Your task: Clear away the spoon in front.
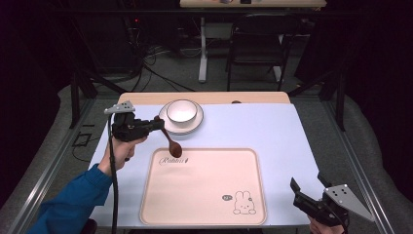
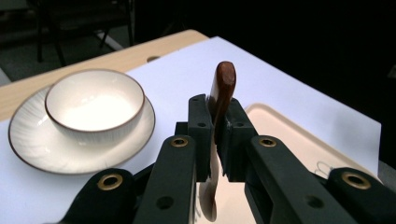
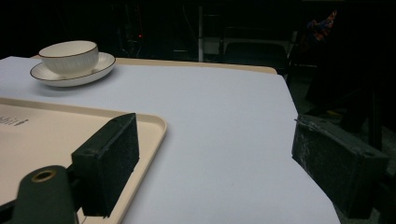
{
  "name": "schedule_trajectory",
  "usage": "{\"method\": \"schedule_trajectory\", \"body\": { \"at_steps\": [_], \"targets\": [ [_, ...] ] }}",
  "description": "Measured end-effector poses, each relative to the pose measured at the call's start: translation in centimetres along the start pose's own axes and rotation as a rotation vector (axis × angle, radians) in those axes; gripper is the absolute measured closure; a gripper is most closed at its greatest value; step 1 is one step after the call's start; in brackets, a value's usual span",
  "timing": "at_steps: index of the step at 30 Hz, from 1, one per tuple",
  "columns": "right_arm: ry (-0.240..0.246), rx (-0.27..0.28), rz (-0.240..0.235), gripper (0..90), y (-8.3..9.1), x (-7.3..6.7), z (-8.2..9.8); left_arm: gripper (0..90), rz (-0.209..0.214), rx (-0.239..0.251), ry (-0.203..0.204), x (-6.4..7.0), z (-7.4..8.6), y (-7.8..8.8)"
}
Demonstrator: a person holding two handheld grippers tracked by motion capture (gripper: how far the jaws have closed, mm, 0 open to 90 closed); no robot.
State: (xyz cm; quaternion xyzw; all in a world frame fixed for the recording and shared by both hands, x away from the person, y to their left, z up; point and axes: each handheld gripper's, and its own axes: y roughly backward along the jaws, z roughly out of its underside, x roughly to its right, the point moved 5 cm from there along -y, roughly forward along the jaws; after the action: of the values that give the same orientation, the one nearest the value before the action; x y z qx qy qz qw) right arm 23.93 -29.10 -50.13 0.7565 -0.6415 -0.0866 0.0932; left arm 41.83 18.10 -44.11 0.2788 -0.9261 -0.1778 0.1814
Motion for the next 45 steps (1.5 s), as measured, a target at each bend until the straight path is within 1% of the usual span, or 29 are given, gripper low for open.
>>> {"method": "schedule_trajectory", "body": {
  "at_steps": [6,8,10,11,12,16,18,19,20,24,27,28,31,35,37,40,42,44,45],
  "targets": [
    [-0.003,0.000,-0.004,13.9,0.0,0.0,0.0,84.5,0.031,-0.050,0.015,0.3,1.0,0.0],
    [0.004,0.003,-0.006,13.8,0.0,0.0,0.0,84.5,0.041,-0.069,0.019,0.5,1.3,-0.1],
    [0.005,0.002,-0.008,13.9,0.1,0.0,0.0,84.5,0.051,-0.097,0.017,0.7,1.6,-0.1],
    [0.004,0.003,-0.007,13.9,0.0,0.0,0.0,84.5,0.062,-0.098,0.025,0.8,1.7,-0.1],
    [0.005,0.002,-0.008,13.8,0.1,0.0,0.0,84.4,0.061,-0.113,0.025,0.8,1.9,-0.1],
    [0.001,0.001,-0.009,13.9,0.1,-0.1,0.0,84.4,0.074,-0.139,0.031,1.0,2.5,-0.2],
    [0.000,0.001,-0.009,13.9,0.0,-0.1,0.0,84.4,0.087,-0.155,0.045,1.1,2.9,-0.2],
    [0.001,0.001,-0.009,13.9,0.0,-0.1,0.0,84.4,0.085,-0.163,0.047,1.1,3.0,-0.3],
    [0.001,0.002,-0.009,13.8,0.1,-0.1,0.0,84.4,0.091,-0.177,0.053,1.1,3.3,-0.3],
    [0.001,0.001,-0.009,13.9,0.0,-0.1,0.0,84.2,0.099,-0.204,0.083,1.0,3.8,-0.5],
    [0.002,0.000,-0.008,13.8,0.0,-0.1,0.0,84.1,0.103,-0.235,0.099,0.9,4.4,-0.9],
    [0.002,0.000,-0.008,13.9,0.0,-0.1,0.0,84.0,0.113,-0.236,0.112,0.8,4.5,-1.0],
    [0.002,0.000,-0.008,13.9,0.0,-0.1,0.0,83.2,0.116,-0.242,0.131,0.3,4.8,-1.2],
    [0.002,-0.001,-0.007,13.9,0.0,-0.1,0.0,81.9,0.111,-0.243,0.156,-0.4,5.4,-1.6],
    [0.002,0.000,-0.008,13.8,0.0,-0.1,0.0,81.1,0.113,-0.250,0.160,-0.5,5.6,-1.9],
    [0.003,0.000,-0.008,13.9,0.0,-0.1,0.0,79.9,0.102,-0.254,0.161,-0.7,6.1,-2.3],
    [0.001,0.000,-0.008,13.8,0.0,-0.1,0.0,79.4,0.098,-0.258,0.172,-1.0,6.3,-2.5],
    [0.003,0.001,-0.008,13.9,0.0,-0.1,0.0,79.2,0.096,-0.249,0.192,-1.2,6.6,-2.6],
    [0.003,0.001,-0.007,13.8,0.0,-0.1,0.0,79.0,0.094,-0.250,0.191,-1.3,6.6,-2.6]
  ]
}}
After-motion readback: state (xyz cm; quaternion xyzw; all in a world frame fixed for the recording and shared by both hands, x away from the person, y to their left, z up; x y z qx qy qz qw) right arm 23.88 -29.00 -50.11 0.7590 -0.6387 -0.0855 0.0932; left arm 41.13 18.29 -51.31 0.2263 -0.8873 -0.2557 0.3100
